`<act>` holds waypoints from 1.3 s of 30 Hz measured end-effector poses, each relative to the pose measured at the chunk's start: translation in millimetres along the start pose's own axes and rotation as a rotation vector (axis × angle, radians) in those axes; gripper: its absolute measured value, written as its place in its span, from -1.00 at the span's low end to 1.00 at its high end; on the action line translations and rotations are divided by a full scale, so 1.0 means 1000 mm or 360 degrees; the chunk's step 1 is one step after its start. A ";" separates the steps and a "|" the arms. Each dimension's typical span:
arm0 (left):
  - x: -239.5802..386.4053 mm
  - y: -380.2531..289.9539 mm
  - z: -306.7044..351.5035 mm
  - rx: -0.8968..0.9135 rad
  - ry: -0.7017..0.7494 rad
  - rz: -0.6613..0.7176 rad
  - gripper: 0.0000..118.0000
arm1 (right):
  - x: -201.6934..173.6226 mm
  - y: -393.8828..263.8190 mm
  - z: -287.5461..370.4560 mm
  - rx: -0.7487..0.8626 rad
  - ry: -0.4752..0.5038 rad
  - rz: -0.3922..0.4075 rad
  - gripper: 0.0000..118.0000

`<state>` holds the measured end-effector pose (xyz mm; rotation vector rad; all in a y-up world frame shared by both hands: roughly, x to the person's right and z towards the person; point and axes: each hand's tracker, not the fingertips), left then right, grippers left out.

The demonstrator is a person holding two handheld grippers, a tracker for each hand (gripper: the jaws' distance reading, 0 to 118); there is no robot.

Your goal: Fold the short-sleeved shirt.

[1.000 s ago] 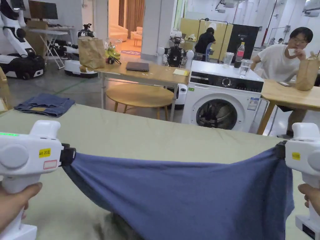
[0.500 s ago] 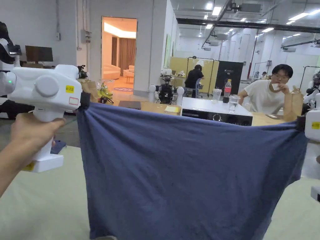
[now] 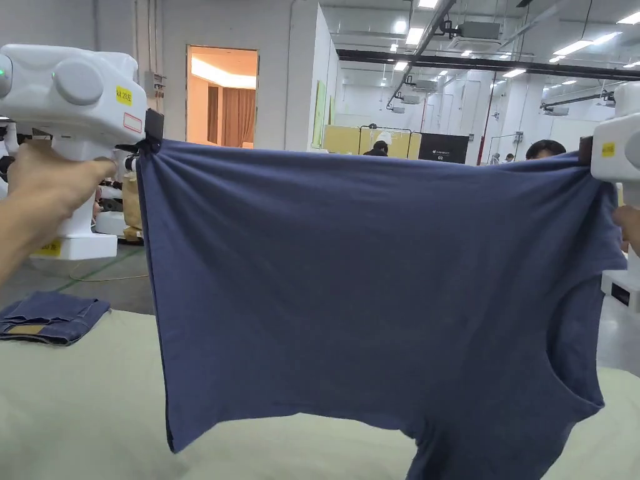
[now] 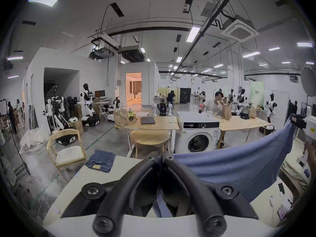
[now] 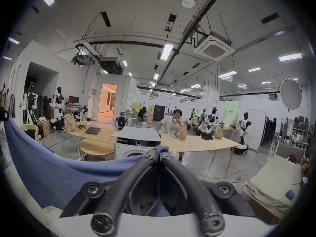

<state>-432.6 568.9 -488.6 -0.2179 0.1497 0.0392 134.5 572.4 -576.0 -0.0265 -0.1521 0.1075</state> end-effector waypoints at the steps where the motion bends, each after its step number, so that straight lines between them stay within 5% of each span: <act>1: 0.001 0.001 0.001 0.0001 -0.0005 -0.0010 -1.00 | 0.001 0.004 0.000 -0.0005 -0.0001 0.0004 -0.99; 16: -0.007 -0.118 0.016 -0.0212 -0.0073 0.0002 -1.00 | 0.006 -0.112 0.053 -0.0217 0.0033 0.0150 -0.99; 31: -0.023 -0.239 0.160 -0.0229 -0.0193 0.0061 -1.00 | 0.047 -0.196 0.214 -0.0261 0.0080 0.0190 -0.99; 39: -0.028 -0.356 0.214 -0.0494 -0.0242 0.0144 -1.00 | 0.059 -0.289 0.285 -0.0543 0.0121 0.0191 -0.99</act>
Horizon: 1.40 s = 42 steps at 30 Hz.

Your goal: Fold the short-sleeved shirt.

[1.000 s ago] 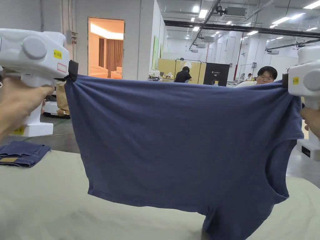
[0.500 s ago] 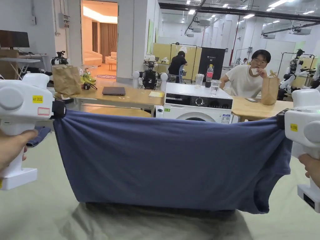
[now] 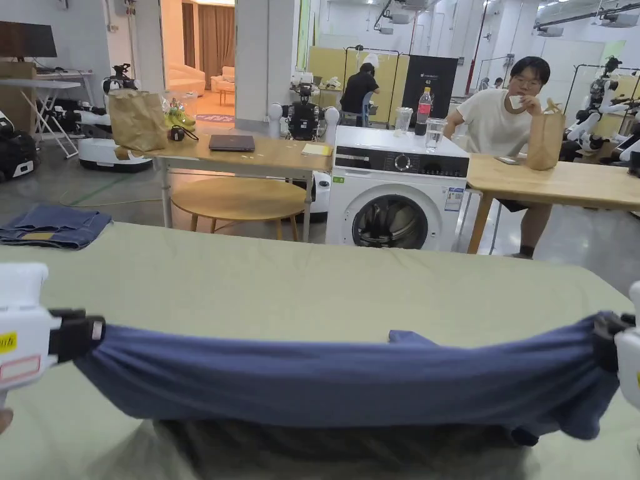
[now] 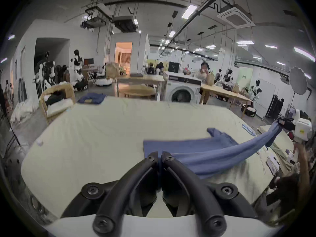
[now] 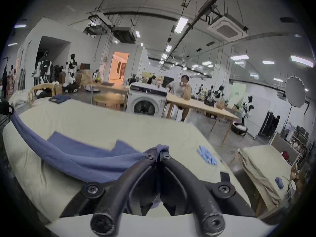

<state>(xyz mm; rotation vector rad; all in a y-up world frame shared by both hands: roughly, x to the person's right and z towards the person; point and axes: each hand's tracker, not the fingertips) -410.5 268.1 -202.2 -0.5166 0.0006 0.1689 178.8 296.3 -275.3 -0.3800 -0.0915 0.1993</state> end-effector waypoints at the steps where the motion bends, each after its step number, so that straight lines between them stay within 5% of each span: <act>1: -0.001 -0.017 0.000 -0.0048 0.0008 0.0007 -1.00 | -0.002 -0.016 0.003 -0.0041 0.0000 0.0024 -0.99; 12: -0.015 -0.152 -0.020 -0.0533 0.0030 0.0139 -1.00 | -0.013 -0.169 0.002 -0.0610 0.0051 0.0065 -0.99; 16: -0.014 -0.179 -0.042 -0.0694 0.0082 0.0106 -1.00 | -0.019 -0.202 -0.021 -0.0819 0.0100 0.0175 -0.99; 21: -0.011 -0.192 -0.052 -0.0713 0.0105 0.0065 -1.00 | -0.017 -0.223 -0.045 -0.0926 0.0132 0.0107 -0.96; 24: -0.010 -0.186 -0.050 -0.0723 0.0108 0.0087 -0.97 | -0.018 -0.216 -0.045 -0.0899 0.0107 0.0092 -0.83; 27: -0.004 -0.172 -0.043 -0.0689 0.0103 0.0099 -0.40 | -0.021 -0.199 -0.035 -0.0800 0.0056 0.0081 -0.07; 28: 0.001 -0.166 -0.041 -0.0613 0.0116 0.0062 -0.33 | -0.023 -0.190 -0.031 -0.0726 0.0048 0.0070 0.04; 39: 0.069 -0.117 -0.034 0.0115 0.0168 -0.0157 -0.22 | -0.094 -0.115 0.002 0.0078 0.0146 -0.0205 0.01; 42: 0.076 -0.114 -0.035 0.0264 0.0202 -0.0133 -0.55 | -0.122 -0.104 0.011 0.0211 0.0191 -0.0193 -0.28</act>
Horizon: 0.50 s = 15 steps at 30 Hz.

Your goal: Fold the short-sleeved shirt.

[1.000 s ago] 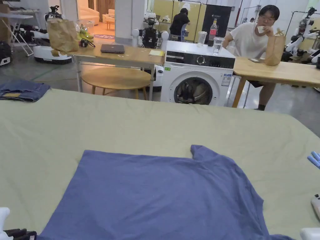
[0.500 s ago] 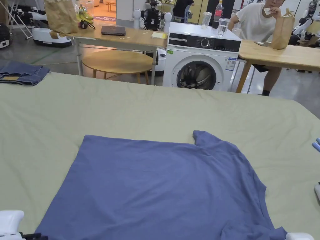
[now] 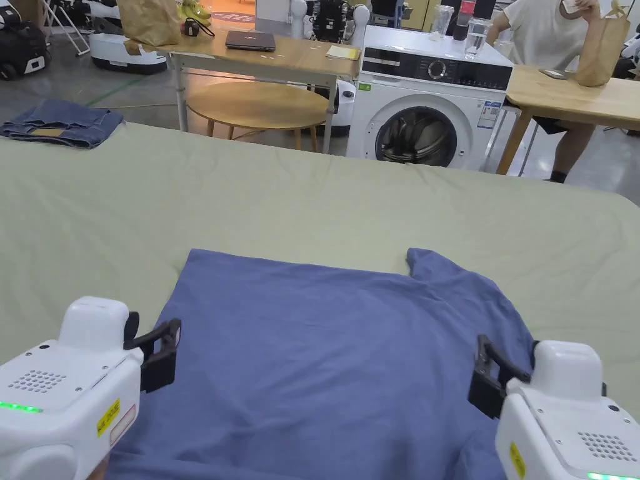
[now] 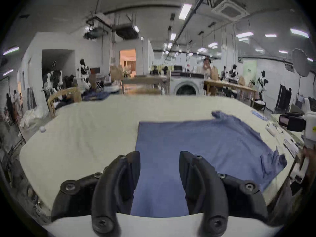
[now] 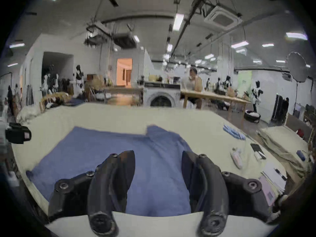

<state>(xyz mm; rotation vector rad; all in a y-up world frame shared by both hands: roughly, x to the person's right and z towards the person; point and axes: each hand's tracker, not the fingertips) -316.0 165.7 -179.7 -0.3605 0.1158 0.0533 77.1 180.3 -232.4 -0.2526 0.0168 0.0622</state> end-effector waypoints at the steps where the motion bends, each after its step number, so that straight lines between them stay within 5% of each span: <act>1: 0.003 0.002 0.001 0.0033 0.0008 0.0004 -0.64 | -0.006 0.002 0.000 0.0013 0.0005 0.0002 -0.34; 2: 0.006 0.004 0.001 0.0056 0.0016 -0.0003 -0.64 | -0.013 0.003 0.001 0.0025 0.0021 0.0009 -0.34; 4: 0.011 0.008 0.000 0.0069 0.0060 -0.0026 -0.95 | -0.024 0.004 -0.002 0.0023 0.0025 0.0015 -0.70; 7: 0.010 0.012 0.001 0.0090 0.0043 -0.0025 -1.00 | -0.031 0.004 -0.003 0.0010 0.0049 -0.0029 -1.00; 15: -0.011 0.016 0.002 -0.0177 0.0062 -0.0053 -1.00 | -0.022 -0.009 -0.010 -0.0102 0.0016 -0.0148 -1.00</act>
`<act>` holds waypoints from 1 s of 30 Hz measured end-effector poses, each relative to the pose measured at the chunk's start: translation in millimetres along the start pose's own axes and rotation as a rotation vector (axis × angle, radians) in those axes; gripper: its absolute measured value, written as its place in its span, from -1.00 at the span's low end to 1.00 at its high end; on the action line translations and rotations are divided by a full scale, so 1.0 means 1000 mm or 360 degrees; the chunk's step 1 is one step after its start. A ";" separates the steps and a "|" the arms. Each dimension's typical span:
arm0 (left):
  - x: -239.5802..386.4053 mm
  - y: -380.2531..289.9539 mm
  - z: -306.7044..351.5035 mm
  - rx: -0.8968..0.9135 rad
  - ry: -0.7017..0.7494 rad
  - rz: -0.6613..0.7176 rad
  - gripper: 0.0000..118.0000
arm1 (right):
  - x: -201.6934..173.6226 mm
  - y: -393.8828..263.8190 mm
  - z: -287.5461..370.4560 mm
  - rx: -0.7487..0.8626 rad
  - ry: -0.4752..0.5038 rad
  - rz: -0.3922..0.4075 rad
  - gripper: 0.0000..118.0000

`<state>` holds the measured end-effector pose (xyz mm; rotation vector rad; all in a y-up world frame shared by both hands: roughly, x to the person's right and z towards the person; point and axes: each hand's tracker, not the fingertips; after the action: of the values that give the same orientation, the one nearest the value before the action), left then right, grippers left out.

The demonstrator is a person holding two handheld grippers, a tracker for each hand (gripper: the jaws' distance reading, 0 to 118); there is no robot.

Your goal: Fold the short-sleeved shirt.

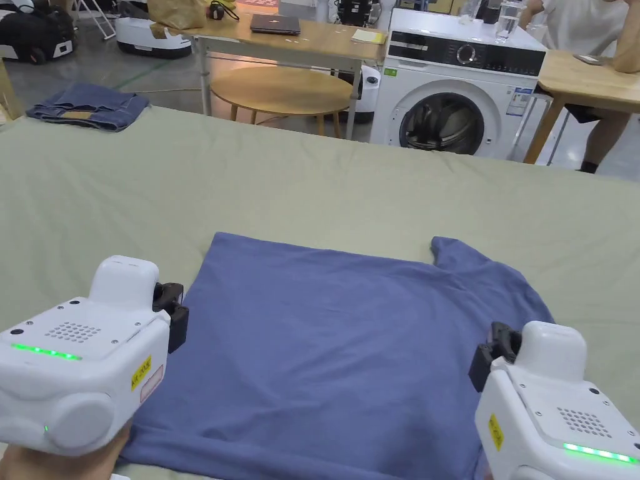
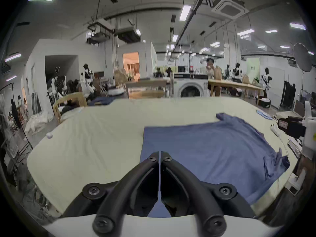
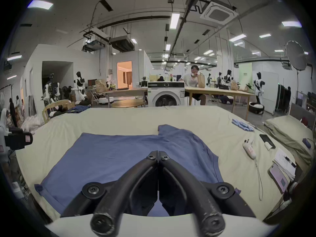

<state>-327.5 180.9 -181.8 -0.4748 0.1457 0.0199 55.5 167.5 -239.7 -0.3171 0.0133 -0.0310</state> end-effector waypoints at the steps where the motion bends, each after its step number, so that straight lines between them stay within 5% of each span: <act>1: -0.007 -0.002 -0.002 -0.0085 -0.0010 0.0003 -1.00 | 0.003 -0.002 -0.002 -0.0019 -0.0007 0.0005 -1.00; 6: -0.048 -0.019 -0.012 -0.0474 -0.0094 0.0098 -1.00 | 0.021 -0.010 -0.006 -0.0107 -0.0037 -0.0003 -1.00; 7: -0.053 -0.022 -0.012 -0.0531 -0.0118 0.0138 -0.90 | 0.023 -0.011 -0.006 -0.0123 -0.0043 0.0001 -1.00; 10: -0.070 -0.037 -0.016 -0.0709 -0.0215 0.0274 -0.17 | 0.028 -0.017 -0.007 -0.0169 -0.0045 0.0008 -1.00; 14: -0.076 -0.057 -0.028 -0.0845 -0.0113 0.0287 0.12 | 0.027 -0.022 -0.003 -0.0201 -0.0049 0.0044 -1.00; 19: -0.065 -0.091 -0.053 -0.1153 -0.0077 0.0276 0.12 | 0.028 -0.029 0.001 -0.0249 -0.0043 0.0068 -1.00; 24: -0.041 -0.090 -0.048 -0.1056 0.0047 0.0093 0.04 | 0.036 -0.033 0.005 -0.0300 -0.0051 0.0094 -1.00; 25: -0.034 -0.090 -0.047 -0.1045 0.0026 -0.0007 -0.08 | 0.038 -0.034 0.006 -0.0309 -0.0057 0.0092 -1.00; 28: -0.028 -0.087 -0.043 -0.1022 -0.0037 -0.0034 -0.90 | 0.046 -0.032 0.006 -0.0349 -0.0052 0.0083 -1.00; 30: -0.028 -0.090 -0.046 -0.1033 -0.0109 0.0027 -0.99 | 0.056 -0.030 0.007 -0.0400 -0.0057 0.0081 -1.00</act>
<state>-356.5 80.4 -177.2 -1.1194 0.0729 0.1017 110.8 139.8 -224.2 -0.5685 -0.0103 0.0274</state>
